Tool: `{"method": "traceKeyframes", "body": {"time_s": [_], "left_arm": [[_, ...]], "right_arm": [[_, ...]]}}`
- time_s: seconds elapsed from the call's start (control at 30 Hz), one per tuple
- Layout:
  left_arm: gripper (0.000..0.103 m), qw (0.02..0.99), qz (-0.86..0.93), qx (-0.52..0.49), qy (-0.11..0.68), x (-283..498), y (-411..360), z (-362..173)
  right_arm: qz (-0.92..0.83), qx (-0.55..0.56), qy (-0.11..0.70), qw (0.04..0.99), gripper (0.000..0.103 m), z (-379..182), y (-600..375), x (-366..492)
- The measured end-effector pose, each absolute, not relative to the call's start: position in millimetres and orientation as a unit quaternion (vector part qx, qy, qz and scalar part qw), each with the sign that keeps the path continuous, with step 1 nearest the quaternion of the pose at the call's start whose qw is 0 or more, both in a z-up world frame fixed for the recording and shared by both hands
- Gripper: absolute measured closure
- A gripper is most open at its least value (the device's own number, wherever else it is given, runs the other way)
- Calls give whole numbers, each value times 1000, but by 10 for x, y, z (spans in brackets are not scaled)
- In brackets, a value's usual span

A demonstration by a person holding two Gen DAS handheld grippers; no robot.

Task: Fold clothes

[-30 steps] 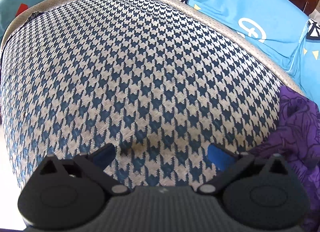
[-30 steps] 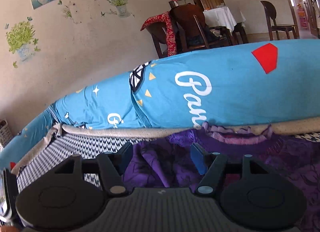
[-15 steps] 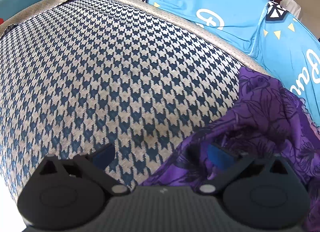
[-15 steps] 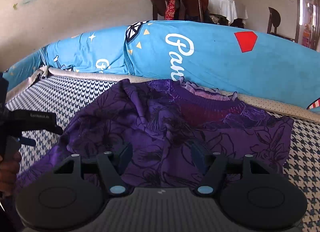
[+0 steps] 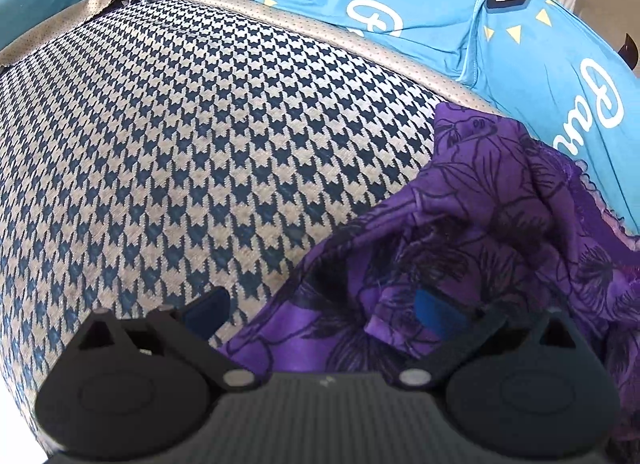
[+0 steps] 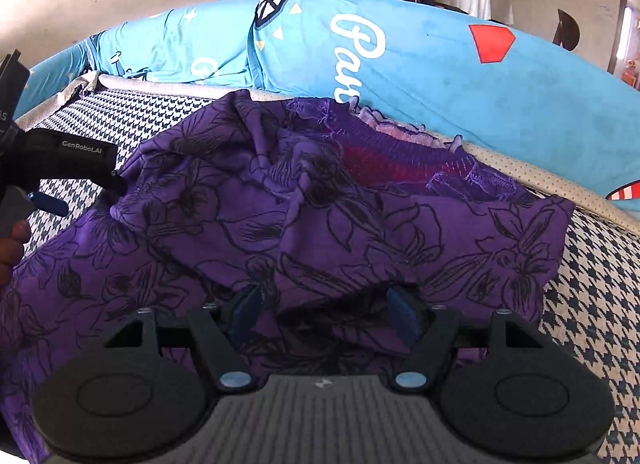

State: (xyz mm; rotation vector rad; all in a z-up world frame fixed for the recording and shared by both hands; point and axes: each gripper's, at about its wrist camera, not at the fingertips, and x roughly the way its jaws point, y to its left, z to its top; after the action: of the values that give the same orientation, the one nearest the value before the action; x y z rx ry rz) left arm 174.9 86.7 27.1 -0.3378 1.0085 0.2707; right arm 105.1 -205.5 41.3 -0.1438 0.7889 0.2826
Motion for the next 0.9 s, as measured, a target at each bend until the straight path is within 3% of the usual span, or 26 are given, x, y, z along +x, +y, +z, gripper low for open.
{"method": "traceKeyframes", "body": {"time_s": [0.13,0.2,0.27,0.37,0.6,0.9], "left_arm": [[0,853,125,-151,484,1752,779,235],[0,852,123,-149,486,1750,752,220],[0,852,123,-146,487,1753,732,212],[0,852,123,-145,488,1755,718,205],[0,852,123,-141,489,1748,714,194],[0,851,123,-140,491,1739,728,188]], "right_arm": [[143,-83,374,913,34,383,-1983,1061],[144,-83,370,914,42,374,-1961,1070],[142,-82,366,916,64,374,-1950,1082],[126,-52,338,931,86,464,-2038,1093],[-18,100,233,967,91,723,-2610,1192],[40,45,279,959,86,731,-2522,1165]]}}
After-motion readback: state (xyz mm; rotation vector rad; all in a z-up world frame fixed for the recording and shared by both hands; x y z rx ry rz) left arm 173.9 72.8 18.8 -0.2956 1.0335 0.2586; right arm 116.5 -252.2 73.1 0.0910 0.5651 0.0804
